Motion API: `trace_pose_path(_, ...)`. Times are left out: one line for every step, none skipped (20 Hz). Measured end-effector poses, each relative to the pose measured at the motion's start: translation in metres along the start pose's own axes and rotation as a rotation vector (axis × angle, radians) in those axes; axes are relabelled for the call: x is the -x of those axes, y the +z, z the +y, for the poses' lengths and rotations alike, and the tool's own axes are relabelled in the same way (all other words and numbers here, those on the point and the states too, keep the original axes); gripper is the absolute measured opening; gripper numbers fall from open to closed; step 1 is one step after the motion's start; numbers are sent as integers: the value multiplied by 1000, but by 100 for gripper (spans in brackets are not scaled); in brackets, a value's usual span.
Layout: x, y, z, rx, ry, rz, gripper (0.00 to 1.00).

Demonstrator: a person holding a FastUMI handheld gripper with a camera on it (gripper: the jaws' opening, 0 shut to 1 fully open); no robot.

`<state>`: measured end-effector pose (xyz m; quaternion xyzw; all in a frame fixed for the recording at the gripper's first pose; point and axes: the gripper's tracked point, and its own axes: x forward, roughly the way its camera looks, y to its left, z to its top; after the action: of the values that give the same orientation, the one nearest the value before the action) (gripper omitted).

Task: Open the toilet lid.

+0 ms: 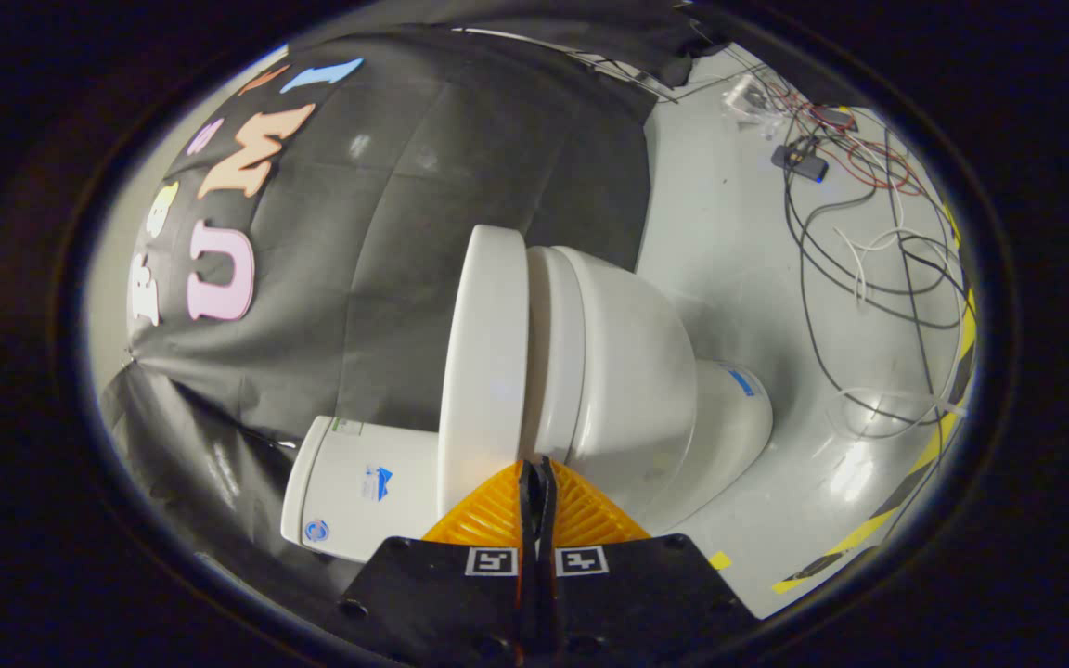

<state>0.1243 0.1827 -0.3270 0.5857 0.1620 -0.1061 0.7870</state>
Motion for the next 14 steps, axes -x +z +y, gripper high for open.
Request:
trace_pose_path(1, -6, 1, 22, -21, 10, 1)
trace_pose_path(1, -6, 0, 45, -50, 5, 1)
trace_pose_path(0, -7, -1, 52, -74, 7, 1)
trace_pose_path(1, -6, 0, 39, -87, 1, 1)
trace_pose_path(3, -5, 2, 29, -94, -11, 1)
trace_pose_path(1, -4, 1, 35, -101, -19, 1)
trace_pose_path(5, -6, 2, 50, -106, -16, 1)
trace_pose_path(5, -7, 4, 52, -107, -10, 1)
trace_pose_path(8, -5, 9, 46, -105, -15, 1)
trace_pose_path(10, -5, 15, 46, -105, -15, 1)
trace_pose_path(12, -4, 21, 65, -107, -17, 1)
trace_pose_path(15, -2, 31, 96, -105, -23, 1)
trace_pose_path(18, 1, 40, 129, -98, -32, 1)
trace_pose_path(20, 4, 52, 157, -95, -42, 1)
